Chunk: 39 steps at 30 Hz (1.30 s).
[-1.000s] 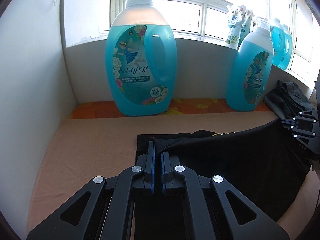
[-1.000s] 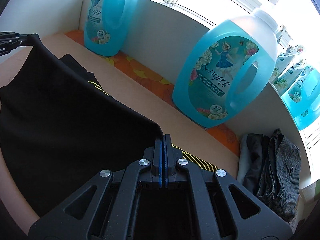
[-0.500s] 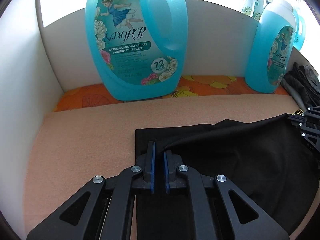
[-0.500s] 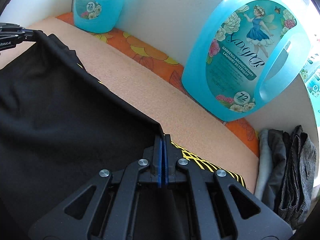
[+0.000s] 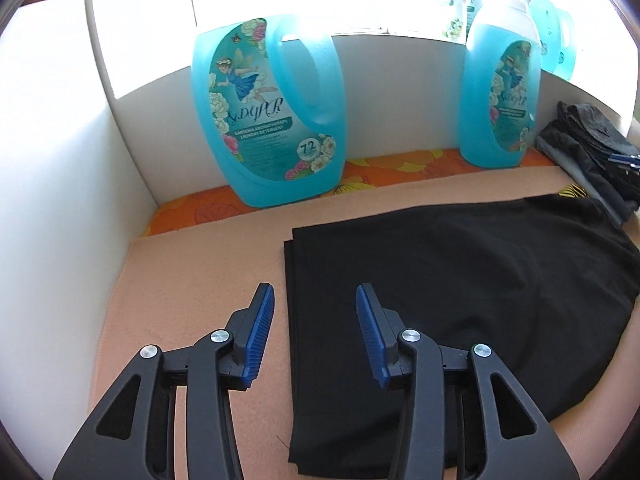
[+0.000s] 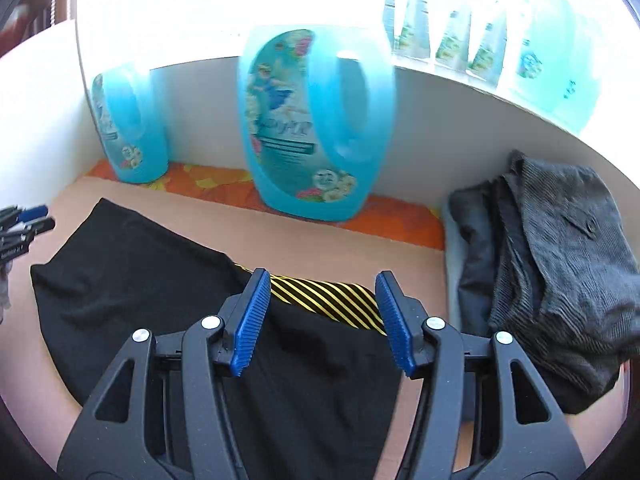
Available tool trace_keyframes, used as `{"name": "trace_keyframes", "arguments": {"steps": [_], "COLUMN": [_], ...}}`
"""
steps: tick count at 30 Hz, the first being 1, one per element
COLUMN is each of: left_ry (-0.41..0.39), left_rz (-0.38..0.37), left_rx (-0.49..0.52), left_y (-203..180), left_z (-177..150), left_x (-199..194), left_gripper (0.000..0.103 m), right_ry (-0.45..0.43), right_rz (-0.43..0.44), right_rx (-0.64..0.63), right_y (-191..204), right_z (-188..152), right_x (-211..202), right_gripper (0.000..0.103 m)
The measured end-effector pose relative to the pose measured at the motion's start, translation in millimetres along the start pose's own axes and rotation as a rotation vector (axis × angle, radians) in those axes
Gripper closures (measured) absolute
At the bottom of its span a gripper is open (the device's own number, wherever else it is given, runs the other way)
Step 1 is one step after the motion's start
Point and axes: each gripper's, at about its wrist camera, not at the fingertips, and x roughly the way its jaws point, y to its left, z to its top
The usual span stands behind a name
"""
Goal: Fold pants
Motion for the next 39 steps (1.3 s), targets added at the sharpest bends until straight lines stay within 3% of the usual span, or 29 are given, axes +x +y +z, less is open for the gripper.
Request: {"name": "trace_keyframes", "arguments": {"steps": [3,6,11,15,16,17,18,21,26,32,37,38,39], "left_ry": [0.032,0.068,0.109,0.106,0.103,0.1,0.097,0.089,0.084,0.048,0.045,0.049,0.05], "left_rz": [-0.03,-0.035,-0.019,-0.017,-0.013,-0.009,-0.005,-0.003,0.001,0.039,0.008,-0.006,-0.015], "left_rx": [0.047,0.074,0.062,0.06,0.062,0.066,0.071,0.075,0.054,-0.018,-0.115,-0.135,-0.155], "left_y": [-13.6,-19.6,-18.6,-16.9,-17.4,-18.2,-19.4,-19.8,-15.2,5.3,29.6,33.5,36.8], "left_z": [-15.5,-29.7,-48.0,-53.4,-53.6,-54.4,-55.7,-57.5,-60.1,-65.6,-73.0,-73.4,-73.5], "left_x": [-2.8,-2.5,3.0,2.2,1.6,1.5,1.1,-0.2,-2.3,-23.5,-39.9,-40.4,-40.7], "left_gripper": [0.062,0.062,0.062,0.062,0.062,0.062,0.062,0.062,0.062,0.062,0.062,0.062,0.062], "right_ry": [0.049,0.099,0.197,0.252,0.244,0.24,0.237,0.177,0.071,0.113,0.177,0.177,0.169], "right_rz": [-0.027,0.007,0.052,0.037,0.03,0.042,0.048,0.048,-0.057,-0.154,-0.154,-0.161,-0.171], "right_rx": [0.074,0.122,0.19,0.181,0.179,0.181,0.187,0.164,0.08,0.004,0.004,0.008,0.012], "right_y": [-34.2,-50.8,-56.9,-48.8,-46.7,-44.7,-43.1,-36.0,-26.9,-20.5,-20.7,-20.9,-20.0], "right_z": [-11.6,-18.4,-26.2,-33.5,-33.8,-33.6,-32.8,-26.9,-5.5,9.4,1.7,1.5,1.4], "right_x": [5.3,17.3,48.4,68.0,67.8,66.2,64.0,50.9,31.6,63.6,79.6,77.1,73.3], "right_gripper": [0.047,0.047,0.047,0.047,0.05,0.071,0.078,0.079,0.079,0.08,0.079,0.073,0.058]}}
